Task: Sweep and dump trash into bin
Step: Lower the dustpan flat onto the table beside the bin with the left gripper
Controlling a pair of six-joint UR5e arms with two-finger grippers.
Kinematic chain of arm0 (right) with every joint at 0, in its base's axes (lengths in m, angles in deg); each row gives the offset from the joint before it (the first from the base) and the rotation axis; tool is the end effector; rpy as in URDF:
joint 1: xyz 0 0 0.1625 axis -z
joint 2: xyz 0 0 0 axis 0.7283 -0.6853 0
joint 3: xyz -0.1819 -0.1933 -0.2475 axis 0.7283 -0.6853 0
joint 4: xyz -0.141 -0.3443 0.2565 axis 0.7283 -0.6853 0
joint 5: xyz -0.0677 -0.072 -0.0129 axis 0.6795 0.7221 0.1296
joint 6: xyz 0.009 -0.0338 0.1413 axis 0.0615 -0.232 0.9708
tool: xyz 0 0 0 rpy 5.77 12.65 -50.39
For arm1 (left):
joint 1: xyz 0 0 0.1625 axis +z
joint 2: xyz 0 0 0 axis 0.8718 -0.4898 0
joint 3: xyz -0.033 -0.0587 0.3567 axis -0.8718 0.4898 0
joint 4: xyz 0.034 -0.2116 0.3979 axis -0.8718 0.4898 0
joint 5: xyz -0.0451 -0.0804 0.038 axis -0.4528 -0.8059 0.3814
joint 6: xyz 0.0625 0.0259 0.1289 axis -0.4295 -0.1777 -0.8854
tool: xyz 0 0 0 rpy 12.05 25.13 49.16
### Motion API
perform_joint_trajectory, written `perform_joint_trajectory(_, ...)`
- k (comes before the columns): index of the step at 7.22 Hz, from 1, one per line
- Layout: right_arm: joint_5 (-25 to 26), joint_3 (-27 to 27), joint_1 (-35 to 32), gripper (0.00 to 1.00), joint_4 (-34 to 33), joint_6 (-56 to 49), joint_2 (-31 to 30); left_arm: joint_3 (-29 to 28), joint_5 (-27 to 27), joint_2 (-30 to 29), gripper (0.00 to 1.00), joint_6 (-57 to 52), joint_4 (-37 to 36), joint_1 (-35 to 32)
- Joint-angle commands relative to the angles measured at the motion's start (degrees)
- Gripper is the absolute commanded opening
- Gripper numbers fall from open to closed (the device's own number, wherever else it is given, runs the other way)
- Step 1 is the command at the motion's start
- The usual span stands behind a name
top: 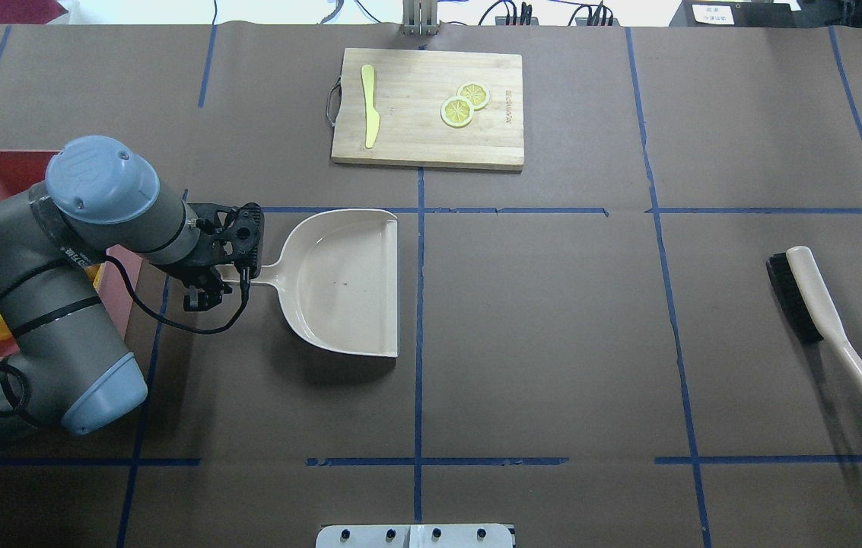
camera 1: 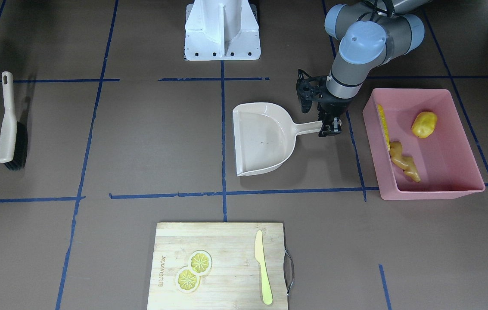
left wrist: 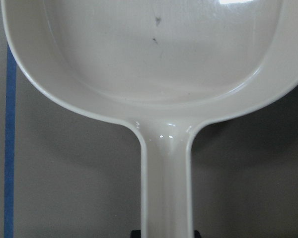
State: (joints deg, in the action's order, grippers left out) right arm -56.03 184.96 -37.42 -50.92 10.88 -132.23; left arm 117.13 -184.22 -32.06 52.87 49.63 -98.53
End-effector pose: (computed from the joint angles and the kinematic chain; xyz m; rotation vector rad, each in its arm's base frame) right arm -0.0228 -0.5349 0.4912 0.0980 -0.7804 -0.1203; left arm 0.4592 -0.4600 0.2813 0.6742 0.5475 1.4212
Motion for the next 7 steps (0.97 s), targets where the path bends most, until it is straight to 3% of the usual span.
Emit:
perform_joint_trajectory(1, 0.1, 0.0, 0.0, 1.00, 0.0, 0.0, 0.0, -0.1, 1.5, -0.1, 0.14, -0.1, -0.2, 0.9)
perform_joint_trajectory(5, 0.0, 0.0, 0.0, 1.00, 0.0, 0.0, -0.2, 0.0, 1.6, -0.2, 0.18, 0.0, -0.2, 2.5)
perform_joint_trajectory(6, 0.0, 0.0, 0.0, 1.00, 0.0, 0.0, -0.4, 0.0, 1.7, -0.8, 0.37, -0.1, -0.2, 2.9)
perform_joint_trajectory(7, 0.0, 0.0, 0.0, 1.00, 0.0, 0.0, -0.5, 0.0, 1.8, -0.9, 0.76, -0.3, -0.4, 3.0)
